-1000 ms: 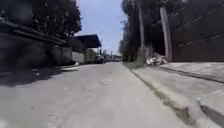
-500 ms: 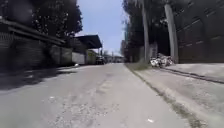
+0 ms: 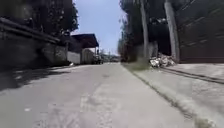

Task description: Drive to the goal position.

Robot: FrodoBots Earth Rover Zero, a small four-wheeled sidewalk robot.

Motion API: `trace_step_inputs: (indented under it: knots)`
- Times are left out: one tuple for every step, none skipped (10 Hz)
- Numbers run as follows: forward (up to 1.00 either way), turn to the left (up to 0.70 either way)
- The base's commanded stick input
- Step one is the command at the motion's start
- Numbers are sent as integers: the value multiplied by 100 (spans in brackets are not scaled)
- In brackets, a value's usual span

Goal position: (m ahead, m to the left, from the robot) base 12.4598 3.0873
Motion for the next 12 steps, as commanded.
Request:
trace_step_inputs:
  knots:
    - [100, 0]
    - [100, 0]
    - [100, 0]
    - [100, 0]
    - [100, 0]
    - [100, 0]
    - [100, 0]
    - [100, 0]
    - [100, 0]
    - [100, 0]
    - [100, 0]
    - [100, 0]
